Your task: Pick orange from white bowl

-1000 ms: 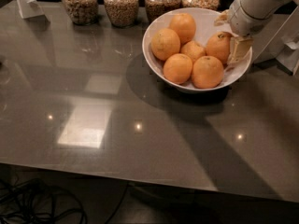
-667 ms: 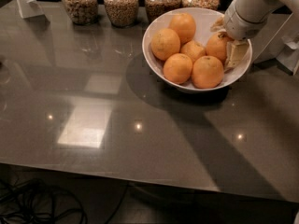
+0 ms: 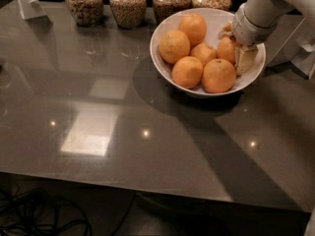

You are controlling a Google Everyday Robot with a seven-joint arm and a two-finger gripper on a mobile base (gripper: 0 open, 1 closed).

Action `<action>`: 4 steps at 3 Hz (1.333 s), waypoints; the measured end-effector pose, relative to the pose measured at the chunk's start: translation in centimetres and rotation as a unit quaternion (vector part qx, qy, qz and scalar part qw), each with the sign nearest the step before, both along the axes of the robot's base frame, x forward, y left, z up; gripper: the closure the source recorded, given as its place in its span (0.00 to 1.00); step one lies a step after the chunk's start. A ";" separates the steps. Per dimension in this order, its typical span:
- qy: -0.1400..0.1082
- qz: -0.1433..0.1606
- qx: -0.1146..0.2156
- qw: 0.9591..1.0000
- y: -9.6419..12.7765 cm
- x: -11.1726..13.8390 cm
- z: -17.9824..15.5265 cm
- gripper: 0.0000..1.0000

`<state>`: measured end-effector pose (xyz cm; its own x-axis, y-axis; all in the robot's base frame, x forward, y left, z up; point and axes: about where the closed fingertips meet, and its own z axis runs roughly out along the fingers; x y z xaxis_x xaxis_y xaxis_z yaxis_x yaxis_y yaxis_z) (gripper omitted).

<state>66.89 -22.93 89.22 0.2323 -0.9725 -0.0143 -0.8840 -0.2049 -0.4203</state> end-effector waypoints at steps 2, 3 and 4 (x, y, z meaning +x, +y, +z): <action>-0.016 0.000 0.010 1.000 -0.4 0.3 1.3 0.90; -0.037 -0.002 0.017 0.999 -0.7 0.1 3.1 1.00; -0.055 0.002 0.032 0.998 -1.0 -0.7 5.6 1.00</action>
Offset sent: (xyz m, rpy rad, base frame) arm 0.0038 -0.0114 0.0304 0.0375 -0.0773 -0.0089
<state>66.24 -23.89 94.80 0.2396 -0.9695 -0.0505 -0.8313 -0.1780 -0.5266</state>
